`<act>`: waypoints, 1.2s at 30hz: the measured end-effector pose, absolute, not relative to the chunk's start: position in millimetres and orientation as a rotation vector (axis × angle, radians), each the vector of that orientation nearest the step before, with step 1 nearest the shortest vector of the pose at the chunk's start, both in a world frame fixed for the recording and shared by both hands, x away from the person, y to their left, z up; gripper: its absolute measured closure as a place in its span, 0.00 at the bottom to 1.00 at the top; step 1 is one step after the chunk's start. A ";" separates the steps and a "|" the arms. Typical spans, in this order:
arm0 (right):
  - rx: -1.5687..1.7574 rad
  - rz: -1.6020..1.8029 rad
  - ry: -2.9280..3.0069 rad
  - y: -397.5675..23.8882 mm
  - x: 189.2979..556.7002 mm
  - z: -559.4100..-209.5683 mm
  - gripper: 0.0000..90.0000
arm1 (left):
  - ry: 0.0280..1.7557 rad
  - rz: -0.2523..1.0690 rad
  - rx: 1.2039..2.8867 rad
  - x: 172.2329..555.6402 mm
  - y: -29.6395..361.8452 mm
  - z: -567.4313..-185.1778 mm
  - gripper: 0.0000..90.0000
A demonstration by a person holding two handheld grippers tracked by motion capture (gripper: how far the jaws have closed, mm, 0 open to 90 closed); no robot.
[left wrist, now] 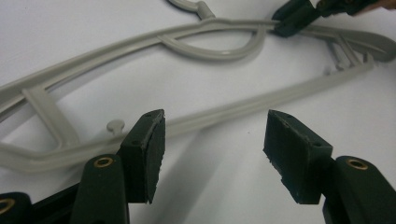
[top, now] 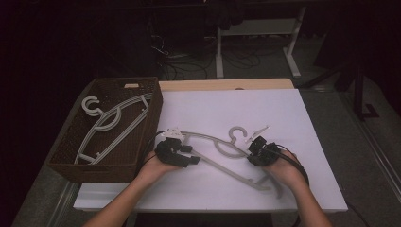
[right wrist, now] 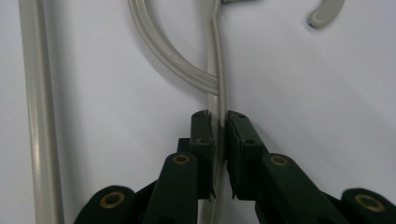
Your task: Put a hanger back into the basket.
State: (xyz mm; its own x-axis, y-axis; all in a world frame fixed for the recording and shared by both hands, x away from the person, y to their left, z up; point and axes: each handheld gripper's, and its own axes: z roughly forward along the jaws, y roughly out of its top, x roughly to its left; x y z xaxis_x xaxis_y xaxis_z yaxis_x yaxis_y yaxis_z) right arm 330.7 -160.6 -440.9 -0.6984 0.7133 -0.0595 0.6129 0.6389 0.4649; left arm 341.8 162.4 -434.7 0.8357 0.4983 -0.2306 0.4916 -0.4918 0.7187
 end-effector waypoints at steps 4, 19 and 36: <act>0.949 0.697 2.690 -170.4 343.7 -443.0 0.89 | 0.722 0.009 2.172 342.2 162.0 -435.1 0.43; 0.796 0.806 2.762 -152.3 376.2 -445.2 0.81 | 0.719 0.001 2.177 341.9 160.1 -437.0 0.43; 1.012 0.823 2.671 -184.6 327.9 -429.2 0.99 | 0.723 0.009 2.167 342.4 162.8 -434.3 0.43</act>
State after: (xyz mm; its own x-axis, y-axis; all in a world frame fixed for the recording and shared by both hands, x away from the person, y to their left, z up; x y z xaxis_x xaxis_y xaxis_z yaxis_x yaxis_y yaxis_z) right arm 327.9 -184.6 -429.2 -0.7556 0.6540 0.0361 0.5608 0.6175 0.5516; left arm 342.4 162.8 -434.3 0.8340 0.5000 -0.2331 0.4940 -0.4887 0.7191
